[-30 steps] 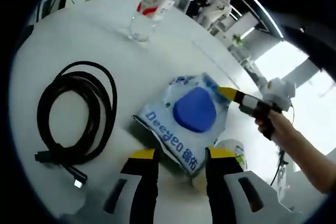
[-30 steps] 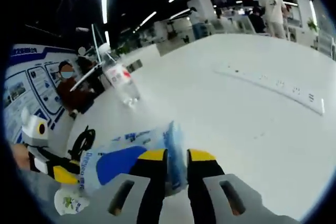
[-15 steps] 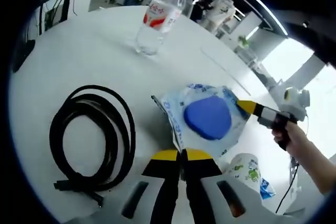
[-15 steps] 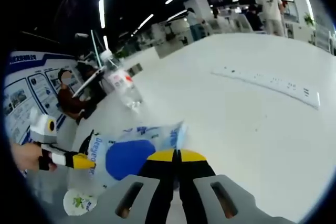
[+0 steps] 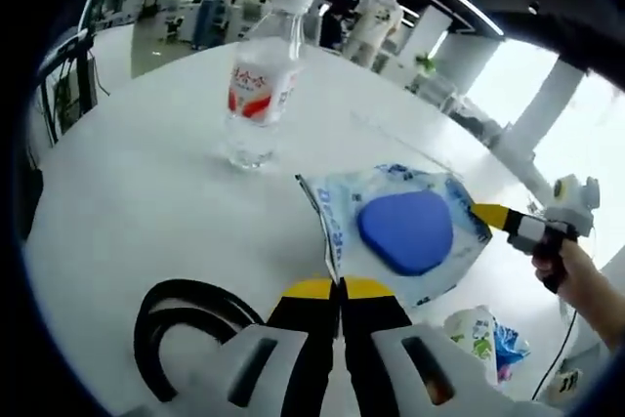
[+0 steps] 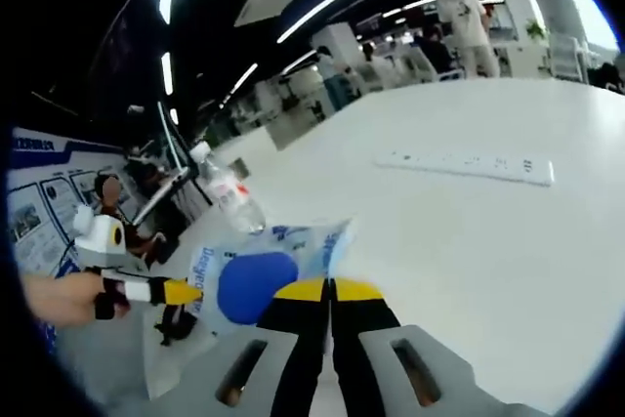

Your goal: Arrange the tabletop items into an orderly group along one side of the table until the central work area is clear of visible clutter.

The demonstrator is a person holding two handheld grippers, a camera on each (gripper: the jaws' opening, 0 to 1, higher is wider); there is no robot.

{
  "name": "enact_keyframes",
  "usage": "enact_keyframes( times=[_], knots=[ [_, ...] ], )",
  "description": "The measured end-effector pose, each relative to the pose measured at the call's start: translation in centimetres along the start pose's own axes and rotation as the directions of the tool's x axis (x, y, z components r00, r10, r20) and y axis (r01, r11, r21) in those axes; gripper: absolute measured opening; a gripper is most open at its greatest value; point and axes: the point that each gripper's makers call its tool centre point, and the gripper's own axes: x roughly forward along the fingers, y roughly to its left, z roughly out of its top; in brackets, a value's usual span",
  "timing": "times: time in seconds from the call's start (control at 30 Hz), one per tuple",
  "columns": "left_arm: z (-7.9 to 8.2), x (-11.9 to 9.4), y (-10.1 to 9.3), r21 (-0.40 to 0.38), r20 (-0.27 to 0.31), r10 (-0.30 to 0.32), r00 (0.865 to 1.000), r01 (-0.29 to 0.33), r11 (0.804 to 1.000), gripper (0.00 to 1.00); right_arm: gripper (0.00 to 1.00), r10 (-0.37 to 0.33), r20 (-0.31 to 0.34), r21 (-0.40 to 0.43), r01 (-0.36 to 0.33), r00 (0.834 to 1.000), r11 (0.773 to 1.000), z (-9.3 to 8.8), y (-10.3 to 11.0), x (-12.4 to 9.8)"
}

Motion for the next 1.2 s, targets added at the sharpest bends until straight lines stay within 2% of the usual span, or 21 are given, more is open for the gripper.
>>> enact_keyframes(
  times=[0.2,0.27,0.47,0.8,1.0,1.2],
  knots=[
    [1.9,0.4,0.5,0.025,0.004,-0.037,0.999,0.037,0.999,0.00,0.00,-0.087,0.042,0.034,0.085,0.995,0.996,-0.2,0.7,-0.6],
    [2.5,0.5,0.8,0.027,0.005,-0.048,0.999,0.048,0.999,0.00,0.00,-0.116,0.065,0.084,0.110,0.991,0.990,-0.3,0.9,-0.9],
    [3.6,1.3,0.1,0.085,-0.017,-0.095,0.995,0.096,0.992,0.00,0.00,-0.205,0.107,0.136,0.190,0.973,0.972,-0.9,1.0,-2.2],
    [3.7,3.5,-3.4,0.148,-0.053,-0.174,0.983,0.180,0.972,0.00,0.00,-0.314,0.143,0.178,0.288,0.939,0.941,-0.8,-1.1,-5.4],
    [3.5,4.3,-5.6,0.149,-0.061,-0.214,0.975,0.221,0.964,0.00,0.00,-0.366,0.152,0.186,0.337,0.918,0.923,-0.8,-3.1,-6.9],
    [3.2,5.3,-6.5,0.141,-0.062,-0.226,0.972,0.233,0.962,0.00,0.00,-0.379,0.147,0.176,0.353,0.914,0.919,-0.8,-4.2,-7.3]
  ],
)
